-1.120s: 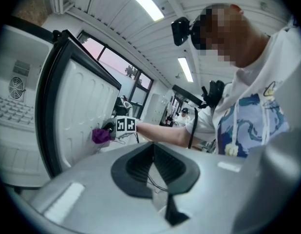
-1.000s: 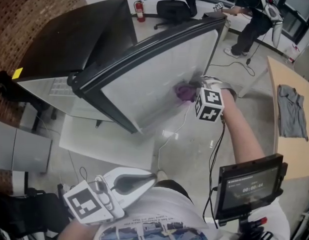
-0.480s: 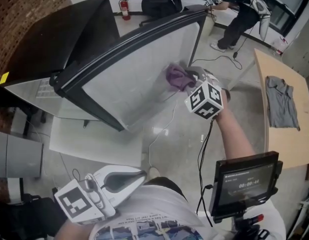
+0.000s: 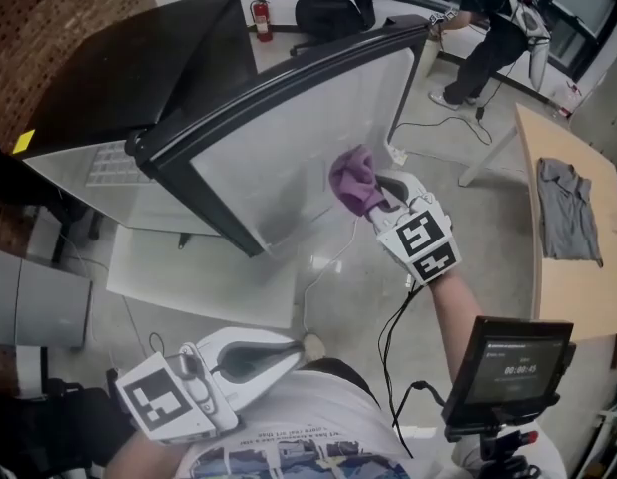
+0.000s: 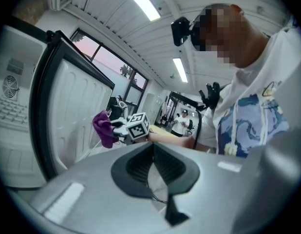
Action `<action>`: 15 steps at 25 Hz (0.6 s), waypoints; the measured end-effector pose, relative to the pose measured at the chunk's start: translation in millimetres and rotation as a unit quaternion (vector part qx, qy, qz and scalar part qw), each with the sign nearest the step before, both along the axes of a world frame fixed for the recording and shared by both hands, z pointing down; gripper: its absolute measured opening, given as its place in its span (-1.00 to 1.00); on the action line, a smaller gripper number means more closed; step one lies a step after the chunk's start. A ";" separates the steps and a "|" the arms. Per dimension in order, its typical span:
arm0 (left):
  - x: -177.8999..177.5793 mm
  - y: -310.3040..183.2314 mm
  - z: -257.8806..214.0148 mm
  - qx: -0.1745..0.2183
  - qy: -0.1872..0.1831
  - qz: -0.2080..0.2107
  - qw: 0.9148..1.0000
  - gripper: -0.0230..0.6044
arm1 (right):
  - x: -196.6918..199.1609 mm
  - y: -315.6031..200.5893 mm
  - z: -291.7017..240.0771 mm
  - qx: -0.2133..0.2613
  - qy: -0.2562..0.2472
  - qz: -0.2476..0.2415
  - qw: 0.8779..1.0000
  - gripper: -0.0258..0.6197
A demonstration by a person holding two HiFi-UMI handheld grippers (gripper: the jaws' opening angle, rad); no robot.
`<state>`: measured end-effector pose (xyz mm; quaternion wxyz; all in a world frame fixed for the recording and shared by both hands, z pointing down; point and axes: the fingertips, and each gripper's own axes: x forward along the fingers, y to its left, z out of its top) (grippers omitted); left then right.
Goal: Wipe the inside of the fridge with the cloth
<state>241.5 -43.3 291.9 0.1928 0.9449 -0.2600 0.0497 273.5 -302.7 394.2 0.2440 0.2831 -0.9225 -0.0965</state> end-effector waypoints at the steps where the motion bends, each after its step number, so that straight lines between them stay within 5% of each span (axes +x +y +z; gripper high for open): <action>1: -0.4 0.9 0.4 -0.001 0.000 0.001 1.000 -0.91 | -7.8 10.4 6.6 -0.020 -0.011 -0.008 1.000 -0.68; 15: -16.2 12.5 -0.7 -0.001 -0.001 -0.009 1.000 -0.91 | -113.8 108.1 86.4 -0.199 -0.060 -0.111 0.972 -0.68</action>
